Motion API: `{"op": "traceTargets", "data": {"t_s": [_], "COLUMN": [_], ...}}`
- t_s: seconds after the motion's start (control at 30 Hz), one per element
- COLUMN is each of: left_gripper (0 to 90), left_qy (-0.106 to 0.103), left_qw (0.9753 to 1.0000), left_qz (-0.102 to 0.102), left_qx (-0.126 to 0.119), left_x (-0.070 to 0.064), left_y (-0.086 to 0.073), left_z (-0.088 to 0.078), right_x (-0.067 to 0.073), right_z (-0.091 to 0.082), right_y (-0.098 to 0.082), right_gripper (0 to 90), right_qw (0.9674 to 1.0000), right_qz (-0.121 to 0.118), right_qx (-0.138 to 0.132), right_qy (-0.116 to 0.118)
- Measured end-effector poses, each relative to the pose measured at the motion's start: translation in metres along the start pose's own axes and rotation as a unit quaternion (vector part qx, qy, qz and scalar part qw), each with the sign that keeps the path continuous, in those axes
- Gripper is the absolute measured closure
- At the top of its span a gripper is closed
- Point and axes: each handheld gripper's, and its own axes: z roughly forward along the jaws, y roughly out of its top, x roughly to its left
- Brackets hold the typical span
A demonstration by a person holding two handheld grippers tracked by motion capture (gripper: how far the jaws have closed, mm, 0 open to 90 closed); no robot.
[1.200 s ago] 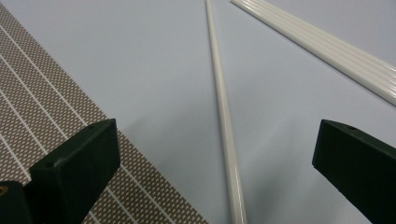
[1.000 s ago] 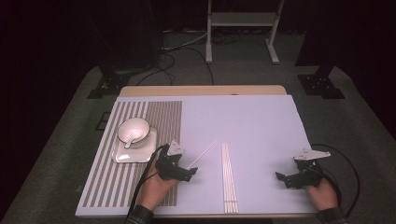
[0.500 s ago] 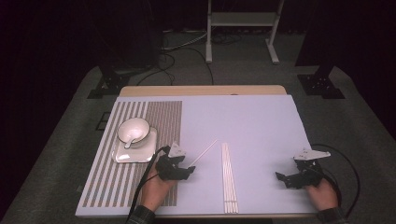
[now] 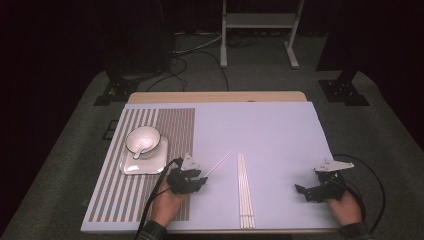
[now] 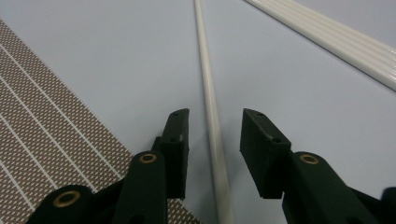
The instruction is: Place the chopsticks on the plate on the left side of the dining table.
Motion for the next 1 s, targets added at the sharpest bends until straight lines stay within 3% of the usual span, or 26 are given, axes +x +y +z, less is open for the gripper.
{"op": "traceTargets", "data": {"t_s": [0.63, 1.0], "left_gripper": [76.6, 76.0], "left_qy": [0.01, 0.014], "left_qw": [0.9998, 0.9996], "left_qz": [0.008, 0.012], "left_qx": [0.018, 0.021], "left_x": [-0.003, -0.0042], "left_y": [-0.0005, -0.0017], "left_z": [0.0028, 0.0011], "right_x": [0.0, 0.0], "right_z": [0.0, -0.0001], "right_y": [0.0, 0.0], "right_gripper": [0.0, 0.0], "right_qw": [1.0, 1.0], "right_qz": [0.0, 0.0], "right_qx": [0.0, 0.0], "right_qy": [0.0, 0.0]}}
